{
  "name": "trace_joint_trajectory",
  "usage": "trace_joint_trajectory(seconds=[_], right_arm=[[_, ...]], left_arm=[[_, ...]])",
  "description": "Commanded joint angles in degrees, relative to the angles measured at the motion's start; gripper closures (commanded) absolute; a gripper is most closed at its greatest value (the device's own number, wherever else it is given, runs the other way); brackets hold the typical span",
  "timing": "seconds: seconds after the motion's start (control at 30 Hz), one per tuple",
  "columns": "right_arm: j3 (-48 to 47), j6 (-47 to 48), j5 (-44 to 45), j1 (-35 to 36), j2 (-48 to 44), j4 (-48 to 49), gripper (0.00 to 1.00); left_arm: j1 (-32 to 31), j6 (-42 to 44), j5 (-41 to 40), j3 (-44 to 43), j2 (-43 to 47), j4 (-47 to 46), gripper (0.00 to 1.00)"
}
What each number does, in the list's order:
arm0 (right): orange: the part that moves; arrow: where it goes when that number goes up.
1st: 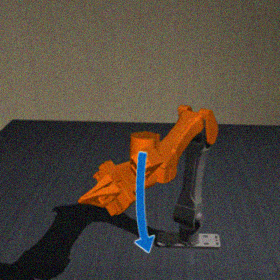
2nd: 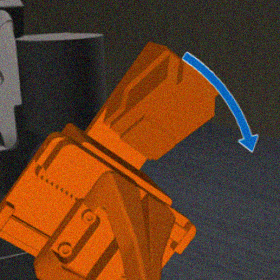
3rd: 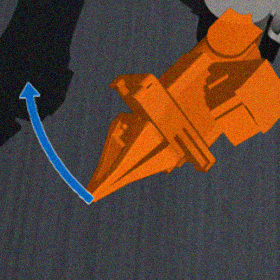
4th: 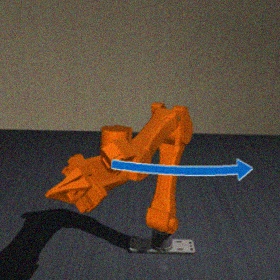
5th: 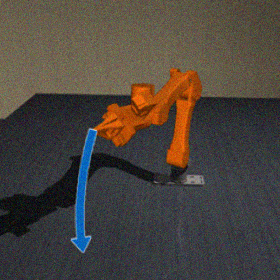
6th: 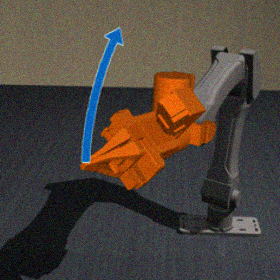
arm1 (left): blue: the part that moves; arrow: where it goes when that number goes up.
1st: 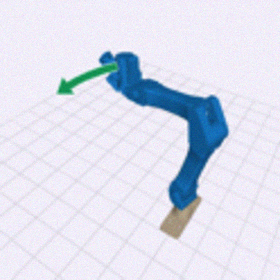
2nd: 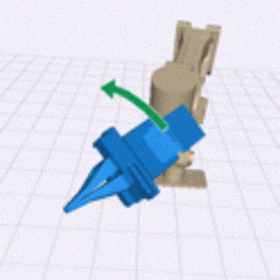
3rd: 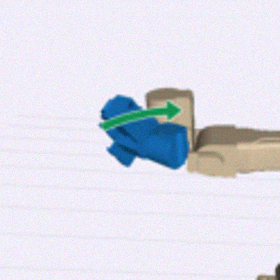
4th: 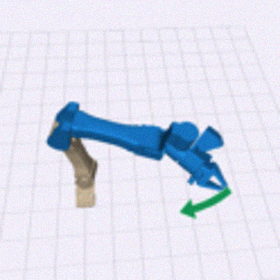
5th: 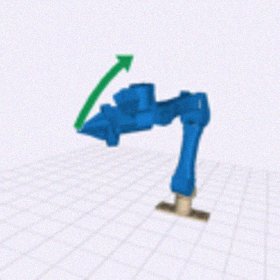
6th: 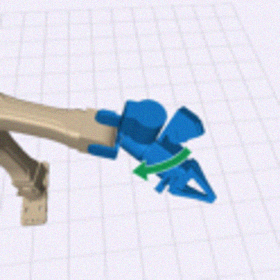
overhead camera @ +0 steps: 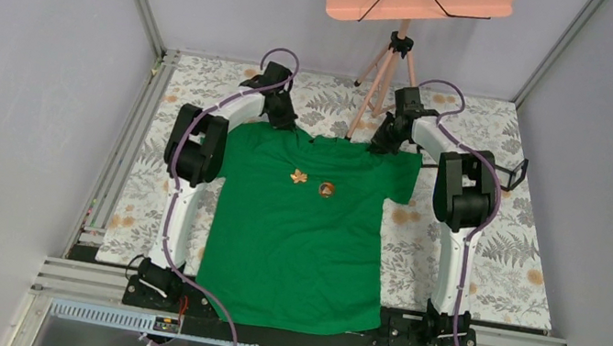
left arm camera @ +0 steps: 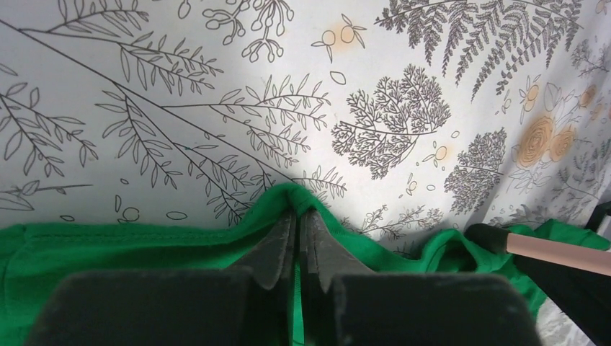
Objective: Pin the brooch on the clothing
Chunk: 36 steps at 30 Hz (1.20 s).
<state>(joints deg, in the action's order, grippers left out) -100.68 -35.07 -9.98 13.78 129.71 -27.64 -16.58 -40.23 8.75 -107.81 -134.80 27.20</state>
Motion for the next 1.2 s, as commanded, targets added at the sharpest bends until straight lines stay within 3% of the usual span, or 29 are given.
trace_joint_trajectory(seconds=[0.0,0.37,0.63,0.67,0.77,0.83,0.93,1.0,1.17], right_arm=[[2.9,-0.1,2.2,0.1,-5.7,5.6,1.00],[10.1,0.3,4.7,-4.7,-15.5,13.0,1.00],[7.3,1.2,2.4,-6.5,-12.2,11.0,1.00],[7.3,1.1,2.0,-6.5,-11.8,10.9,0.98],[7.0,1.3,1.2,-6.6,-11.2,10.9,0.79],[6.9,2.1,0.9,-6.6,-11.3,11.0,0.65],[6.9,4.0,0.1,-6.6,-12.3,11.0,0.49],[7.1,5.6,-0.8,-6.6,-13.3,10.9,0.41],[11.9,9.2,-1.5,-6.6,-19.1,12.5,0.31]], left_arm=[[-0.4,1.0,-2.6,-0.5,0.1,-1.6,1.00],[1.0,0.6,-10.1,10.0,10.0,-18.3,1.00],[1.6,3.6,-6.6,5.4,7.8,-18.5,1.00],[1.7,3.9,-6.3,4.7,7.4,-17.9,1.00],[1.9,5.0,-5.0,4.2,7.2,-17.6,0.99],[2.2,5.9,-3.9,4.3,7.8,-17.9,0.79],[2.3,7.8,-3.9,4.1,9.3,-17.8,0.40],[2.2,9.6,-4.0,4.0,10.8,-17.5,0.28],[2.2,12.4,-3.8,9.9,18.1,-20.4,0.13]])
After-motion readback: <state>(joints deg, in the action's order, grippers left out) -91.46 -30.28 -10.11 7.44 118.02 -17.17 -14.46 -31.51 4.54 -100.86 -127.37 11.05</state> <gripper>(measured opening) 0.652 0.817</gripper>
